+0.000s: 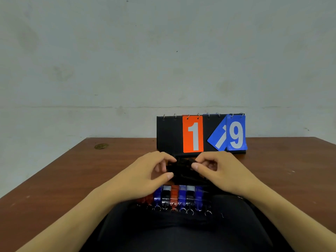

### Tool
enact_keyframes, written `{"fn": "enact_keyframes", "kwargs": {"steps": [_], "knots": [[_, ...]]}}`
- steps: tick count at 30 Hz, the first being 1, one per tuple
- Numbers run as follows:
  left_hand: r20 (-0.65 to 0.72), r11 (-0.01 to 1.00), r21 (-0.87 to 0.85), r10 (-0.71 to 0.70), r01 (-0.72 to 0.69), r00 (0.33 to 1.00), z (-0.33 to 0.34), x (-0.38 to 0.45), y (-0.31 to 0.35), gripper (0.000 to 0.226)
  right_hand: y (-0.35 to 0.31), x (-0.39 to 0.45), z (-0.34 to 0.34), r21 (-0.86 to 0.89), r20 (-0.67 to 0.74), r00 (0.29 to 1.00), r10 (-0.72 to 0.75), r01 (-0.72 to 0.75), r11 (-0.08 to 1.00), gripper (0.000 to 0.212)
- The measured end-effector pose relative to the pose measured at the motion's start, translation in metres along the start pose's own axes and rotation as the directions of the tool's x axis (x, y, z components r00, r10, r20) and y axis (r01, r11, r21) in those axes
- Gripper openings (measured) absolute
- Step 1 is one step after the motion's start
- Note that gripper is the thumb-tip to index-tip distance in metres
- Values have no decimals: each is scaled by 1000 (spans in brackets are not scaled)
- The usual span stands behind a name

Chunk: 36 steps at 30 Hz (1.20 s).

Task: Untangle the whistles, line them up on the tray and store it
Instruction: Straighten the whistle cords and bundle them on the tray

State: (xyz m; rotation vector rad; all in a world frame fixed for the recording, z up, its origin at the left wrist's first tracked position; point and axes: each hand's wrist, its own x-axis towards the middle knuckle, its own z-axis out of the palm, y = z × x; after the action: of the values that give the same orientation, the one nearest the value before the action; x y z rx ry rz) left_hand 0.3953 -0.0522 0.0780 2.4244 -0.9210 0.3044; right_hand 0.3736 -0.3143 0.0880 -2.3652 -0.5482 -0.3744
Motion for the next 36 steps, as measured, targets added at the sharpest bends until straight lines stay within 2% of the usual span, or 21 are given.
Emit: {"fn": "enact_keyframes", "kwargs": {"steps": [3, 6, 8, 12, 13, 19, 25, 27, 30, 31, 33, 36], "knots": [[-32, 997, -74, 10, -12, 999, 1, 2, 4, 59, -13, -1, -4, 235, 12, 1000, 8, -10, 972, 17], [2, 994, -110, 0, 0, 1000, 2, 1, 12, 79, -24, -5, -3, 348, 73, 997, 0, -26, 937, 14], [32, 993, -115, 13, -9, 999, 2, 1, 16, 73, -29, -6, 1, 402, 109, 994, -22, -24, 915, 10], [37, 996, -85, 20, -17, 999, 4, 1, 17, 13, -34, -9, 2, 482, 136, 989, -58, -15, 876, 13], [25, 996, -93, 3, -1, 1000, 3, 1, 17, 7, -34, -9, 1, 481, 136, 989, -64, -9, 876, 14], [-70, 971, -223, -107, 89, 992, -8, 1, 20, 10, -25, -6, -7, 451, 93, 996, 7, -48, 891, 15], [-218, 932, -299, -274, 203, 937, -24, 4, 5, 13, -4, 0, -19, 313, -100, 987, 125, -88, 946, 17], [-212, 914, -308, -336, 264, 918, -25, 4, -1, 14, 0, 0, -20, 291, -148, 979, 139, -91, 952, 19], [-177, 909, -239, -387, 342, 905, -25, 3, -11, 19, -5, -1, -22, 359, -156, 981, 120, -57, 932, 28], [-164, 897, -273, -400, 348, 902, -26, 4, -12, 25, -8, -1, -23, 373, -152, 983, 105, -41, 927, 33], [-131, 820, -463, -438, 336, 889, -29, 7, -11, 38, -11, -1, -24, 352, -160, 984, 74, -14, 936, 39], [-69, 604, -748, -484, 276, 872, -36, 12, -5, 74, -9, -1, -25, 314, -215, 973, 78, -6, 949, 48]]}}
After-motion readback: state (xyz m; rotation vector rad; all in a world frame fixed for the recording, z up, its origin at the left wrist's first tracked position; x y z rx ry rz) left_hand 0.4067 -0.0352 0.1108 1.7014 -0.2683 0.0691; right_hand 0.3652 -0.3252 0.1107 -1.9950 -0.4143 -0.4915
